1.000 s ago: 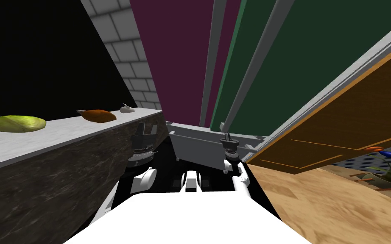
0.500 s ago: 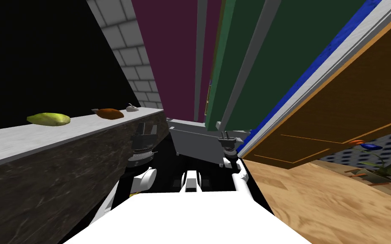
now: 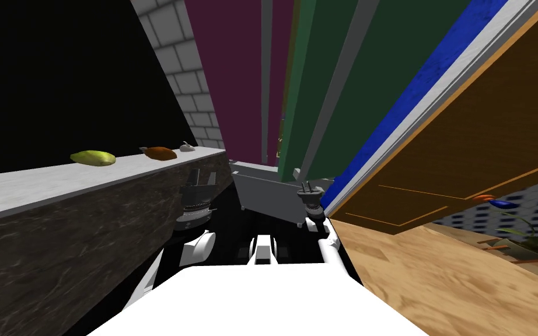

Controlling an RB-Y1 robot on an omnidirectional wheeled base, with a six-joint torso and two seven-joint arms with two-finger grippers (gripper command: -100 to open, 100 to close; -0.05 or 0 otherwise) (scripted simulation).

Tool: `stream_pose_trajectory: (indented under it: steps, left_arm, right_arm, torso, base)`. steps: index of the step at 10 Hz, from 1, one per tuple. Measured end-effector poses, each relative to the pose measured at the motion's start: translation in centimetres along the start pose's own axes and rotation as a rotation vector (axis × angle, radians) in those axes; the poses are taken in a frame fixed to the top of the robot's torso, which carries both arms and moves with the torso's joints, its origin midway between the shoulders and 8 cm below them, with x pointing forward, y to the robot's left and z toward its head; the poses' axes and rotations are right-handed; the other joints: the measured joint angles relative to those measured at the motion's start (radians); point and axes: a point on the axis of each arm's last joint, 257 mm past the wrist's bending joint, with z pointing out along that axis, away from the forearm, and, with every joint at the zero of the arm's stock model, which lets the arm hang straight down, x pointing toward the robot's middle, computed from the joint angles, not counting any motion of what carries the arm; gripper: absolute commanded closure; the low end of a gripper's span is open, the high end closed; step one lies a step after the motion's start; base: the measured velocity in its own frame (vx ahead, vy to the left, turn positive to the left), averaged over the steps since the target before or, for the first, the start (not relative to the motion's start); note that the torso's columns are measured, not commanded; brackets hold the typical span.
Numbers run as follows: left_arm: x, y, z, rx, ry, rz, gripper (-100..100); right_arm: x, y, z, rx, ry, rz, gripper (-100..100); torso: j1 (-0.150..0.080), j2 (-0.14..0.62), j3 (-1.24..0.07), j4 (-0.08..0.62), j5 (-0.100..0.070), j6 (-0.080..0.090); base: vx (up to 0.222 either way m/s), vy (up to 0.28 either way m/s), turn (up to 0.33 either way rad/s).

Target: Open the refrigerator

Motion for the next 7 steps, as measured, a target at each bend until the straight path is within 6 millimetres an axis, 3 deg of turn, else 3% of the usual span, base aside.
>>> stream_pose_trajectory:
  steps: [5,7]
  left_arm:
    - [0.0,0.0,0.0,0.000,0.000,0.000,0]
    - [0.0,0.0,0.0,0.000,0.000,0.000,0]
  right_arm:
    - [-2.3,0.8,1.3,-0.011,-0.105,0.129,100]
    - [-2.7,1.3,1.2,-0.023,-0.119,0.164,100]
  torso:
    - [0.006,0.002,0.001,0.002,0.002,-0.001]
    - [0.015,-0.001,0.000,0.001,0.004,-0.003]
  base:
    - [-0.164,-0.204,0.064]
    - [-0.065,-0.070,-0.014]
